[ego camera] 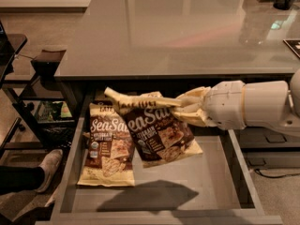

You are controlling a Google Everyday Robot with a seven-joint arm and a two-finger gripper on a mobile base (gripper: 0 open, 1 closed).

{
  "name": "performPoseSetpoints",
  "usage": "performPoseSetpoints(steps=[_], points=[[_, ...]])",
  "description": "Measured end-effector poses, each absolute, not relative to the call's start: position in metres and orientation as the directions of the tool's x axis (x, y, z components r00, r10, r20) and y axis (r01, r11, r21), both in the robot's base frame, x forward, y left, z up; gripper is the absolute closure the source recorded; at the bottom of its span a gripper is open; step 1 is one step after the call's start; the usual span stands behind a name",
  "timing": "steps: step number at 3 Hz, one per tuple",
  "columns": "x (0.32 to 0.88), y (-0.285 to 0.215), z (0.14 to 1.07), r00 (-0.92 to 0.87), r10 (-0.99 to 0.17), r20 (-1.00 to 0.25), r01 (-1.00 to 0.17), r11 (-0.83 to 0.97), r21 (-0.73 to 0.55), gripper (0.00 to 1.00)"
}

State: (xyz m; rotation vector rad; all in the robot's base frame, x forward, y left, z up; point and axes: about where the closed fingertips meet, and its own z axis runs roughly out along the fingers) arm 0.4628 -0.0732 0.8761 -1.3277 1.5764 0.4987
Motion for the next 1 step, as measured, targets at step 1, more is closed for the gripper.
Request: performPoseSetpoints(steps=[1], points=[[0.4622,-0.0723,0.8784,0.079,-0.508,-0.858,-0.910,0.314,-0.270,1.00]])
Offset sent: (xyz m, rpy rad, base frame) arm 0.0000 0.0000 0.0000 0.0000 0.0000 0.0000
